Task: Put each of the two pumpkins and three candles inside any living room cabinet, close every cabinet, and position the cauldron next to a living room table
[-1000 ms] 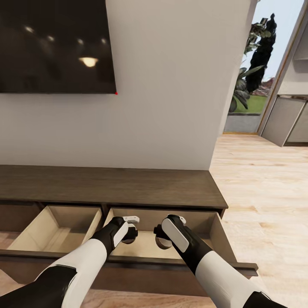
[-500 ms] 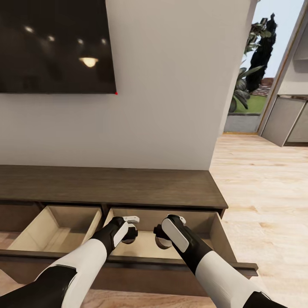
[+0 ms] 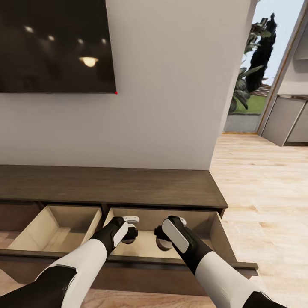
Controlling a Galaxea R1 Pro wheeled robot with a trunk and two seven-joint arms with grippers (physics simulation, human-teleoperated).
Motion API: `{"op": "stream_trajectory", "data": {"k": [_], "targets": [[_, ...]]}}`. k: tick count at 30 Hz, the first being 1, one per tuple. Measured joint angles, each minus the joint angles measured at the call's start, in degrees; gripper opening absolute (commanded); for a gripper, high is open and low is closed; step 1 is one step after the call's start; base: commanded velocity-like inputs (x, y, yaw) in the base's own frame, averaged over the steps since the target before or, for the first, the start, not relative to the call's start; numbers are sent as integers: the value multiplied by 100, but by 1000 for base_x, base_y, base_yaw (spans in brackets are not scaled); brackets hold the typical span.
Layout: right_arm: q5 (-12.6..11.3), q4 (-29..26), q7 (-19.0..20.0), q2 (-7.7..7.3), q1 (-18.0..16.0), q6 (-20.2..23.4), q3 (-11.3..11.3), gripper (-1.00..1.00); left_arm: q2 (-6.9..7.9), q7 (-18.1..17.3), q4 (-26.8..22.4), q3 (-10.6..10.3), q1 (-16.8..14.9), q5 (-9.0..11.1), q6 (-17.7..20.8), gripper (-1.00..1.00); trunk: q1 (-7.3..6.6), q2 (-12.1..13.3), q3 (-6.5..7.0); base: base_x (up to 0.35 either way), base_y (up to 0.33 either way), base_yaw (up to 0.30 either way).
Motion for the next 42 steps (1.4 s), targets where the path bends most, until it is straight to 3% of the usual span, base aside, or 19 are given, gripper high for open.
{"op": "stream_trajectory", "data": {"k": [11, 12, 27, 28, 42], "targets": [[-3, 50, 3, 0, -3, -4, 2, -100, 0, 0, 0, 0, 0, 0, 0, -100, 0, 0, 0, 0, 0, 0], [-2, 51, 4, 0, -3, -5, 1, 100, 0, 0, 0, 0, 0, 0, 0, -100, 0, 0, 0, 0, 0, 0], [-3, 52, 13, 0, -2, -5, 3, 100, 0, 0, 0, 0, 0, 0, -7, -100, 0, 0, 0, 0, 0, 0], [-2, 52, 13, 0, -2, -5, 3, 100, 0, 0, 0, 0, 0, 0, -8, 100, 0, 0, 0, 0, 0, 0], [13, 49, 26, 0, 0, -299, 51, 100, 0, 2, 0, 6, 0, -1, 20, 100, 0, 0, 0, 0, 0, 0]]}}
